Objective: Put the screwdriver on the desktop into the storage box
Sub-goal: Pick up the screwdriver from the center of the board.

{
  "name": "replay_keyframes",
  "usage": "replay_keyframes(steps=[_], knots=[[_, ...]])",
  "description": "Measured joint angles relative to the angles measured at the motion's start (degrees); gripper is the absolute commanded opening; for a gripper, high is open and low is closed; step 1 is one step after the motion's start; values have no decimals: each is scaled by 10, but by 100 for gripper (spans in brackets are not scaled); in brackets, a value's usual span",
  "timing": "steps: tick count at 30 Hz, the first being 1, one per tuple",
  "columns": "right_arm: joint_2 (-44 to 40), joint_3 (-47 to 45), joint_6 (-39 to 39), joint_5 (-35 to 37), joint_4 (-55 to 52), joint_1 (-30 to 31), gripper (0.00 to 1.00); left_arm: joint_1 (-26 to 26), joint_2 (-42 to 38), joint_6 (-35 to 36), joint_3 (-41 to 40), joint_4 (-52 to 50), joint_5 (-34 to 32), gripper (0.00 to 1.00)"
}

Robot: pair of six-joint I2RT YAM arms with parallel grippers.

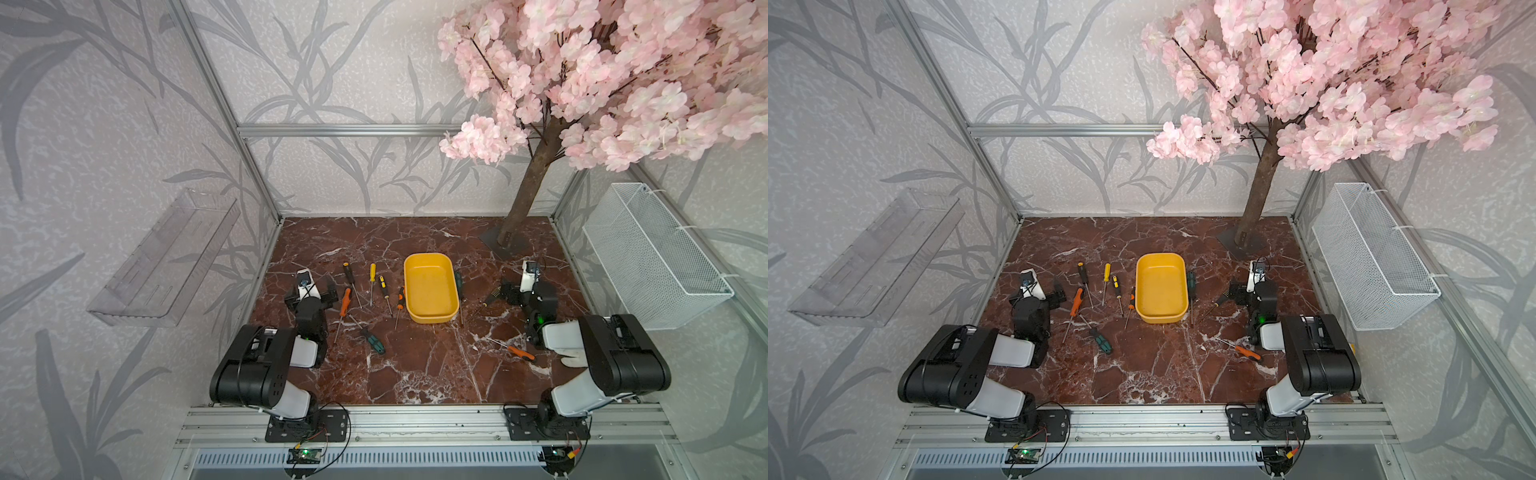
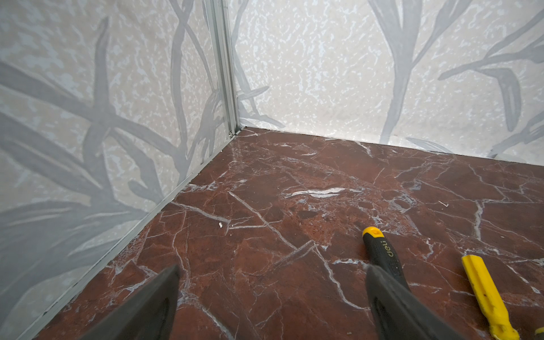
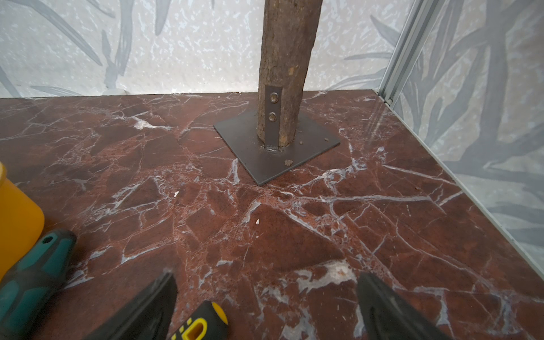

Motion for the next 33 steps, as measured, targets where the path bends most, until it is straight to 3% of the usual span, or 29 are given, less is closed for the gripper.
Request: replay_keyframes(steps=[9, 13, 19, 26, 31, 33], knots=[[-11, 4, 0, 0, -25, 0, 99, 0, 0, 0, 0, 0, -1, 100], [-82, 16, 0, -1, -85, 0, 99, 0, -6, -1, 14, -25, -8, 100], [-211, 30, 47, 13, -172, 0, 99, 0, -61, -19, 89, -150, -55, 100], [-311, 116, 190, -17, -319, -3, 99, 8, -156, -209, 209, -416, -113, 100], [-366, 153, 318, -62, -436, -12, 100, 12, -217, -285, 253, -539, -41, 100], [-387, 151, 353, -99, -457, -21, 95, 12, -245, -300, 253, -568, 2, 100]])
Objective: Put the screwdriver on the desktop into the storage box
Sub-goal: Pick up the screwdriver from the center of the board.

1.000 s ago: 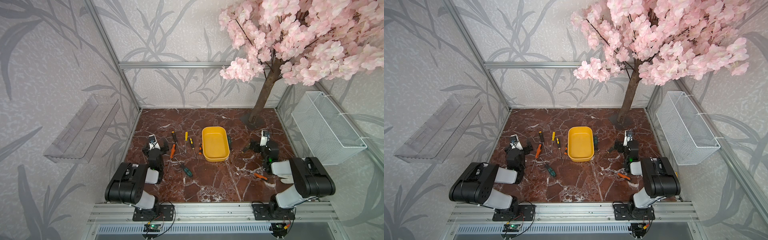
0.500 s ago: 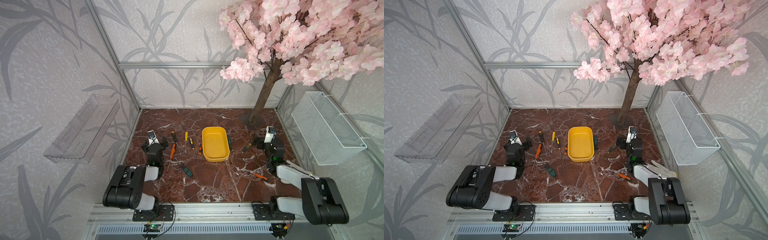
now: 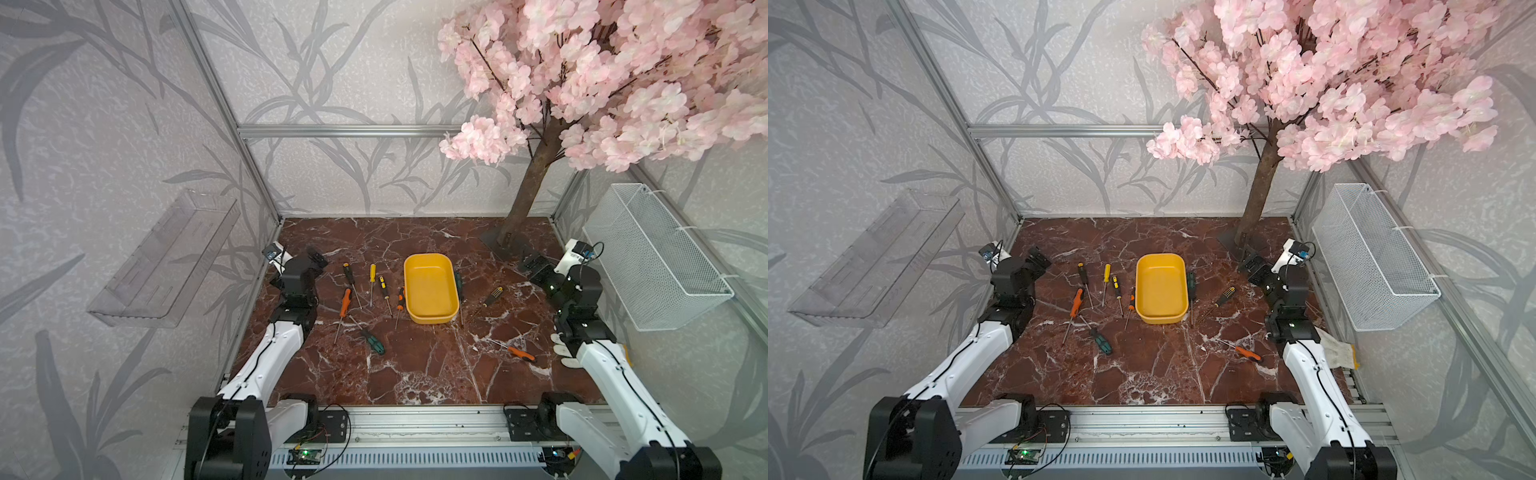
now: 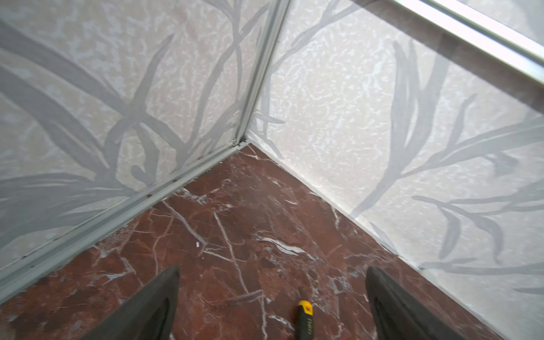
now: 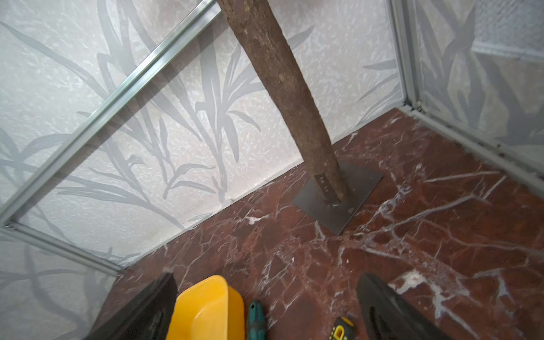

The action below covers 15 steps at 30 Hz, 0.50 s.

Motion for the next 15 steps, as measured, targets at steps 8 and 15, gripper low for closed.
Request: replay_keyframes(steps=[8, 15], knots=[[-7, 57, 42, -101, -162, -2, 94, -14, -56, -39, 13, -106, 158, 100], [-61, 71, 56, -105, -308, 5, 90, -94, -56, -52, 38, -189, 198, 100]])
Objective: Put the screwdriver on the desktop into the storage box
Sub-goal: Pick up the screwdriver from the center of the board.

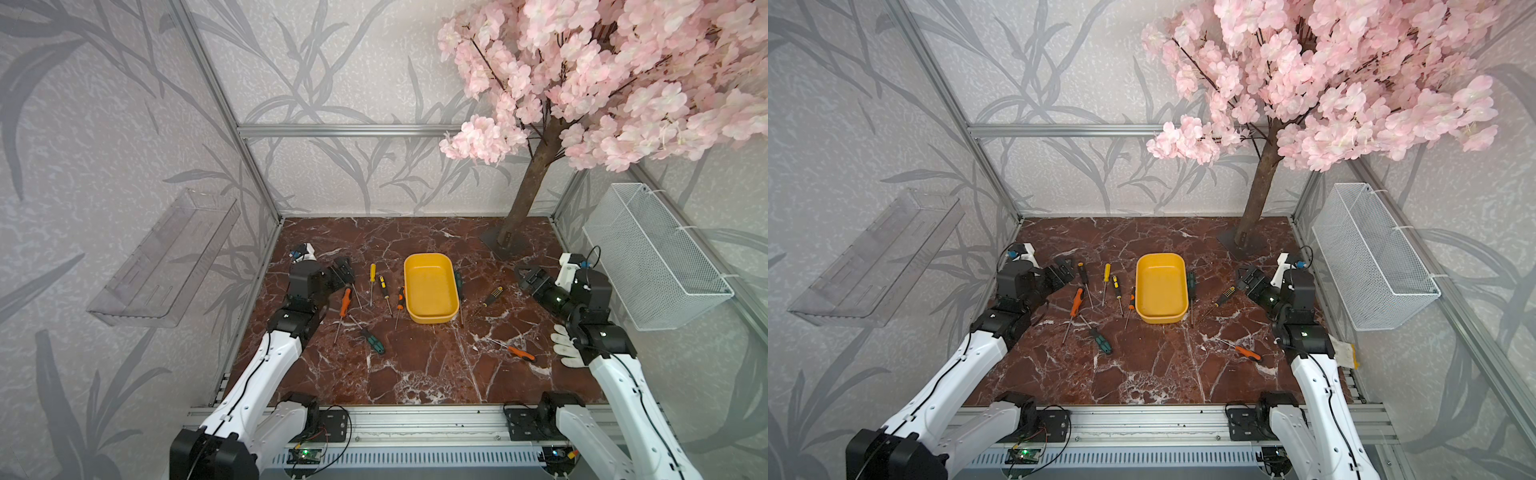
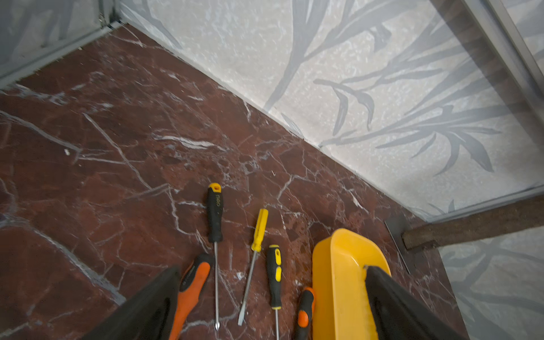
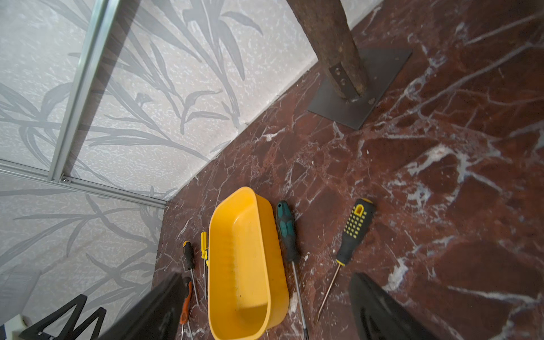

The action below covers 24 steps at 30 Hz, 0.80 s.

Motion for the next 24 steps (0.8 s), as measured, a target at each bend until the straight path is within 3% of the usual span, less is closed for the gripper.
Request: replay_keyframes(steps=[5, 13, 16, 24], knots=[[-2, 19, 27, 38, -123, 17, 84, -60, 0, -13, 1, -37, 4, 100], [5, 21, 71, 88, -273, 17, 74, -97, -4, -37, -8, -57, 8, 100], [11, 15, 93, 89, -297, 23, 68, -104, -4, -42, -10, -65, 8, 100], [10, -41, 154, 100, -334, 33, 67, -117, -2, -55, -25, -69, 6, 100]])
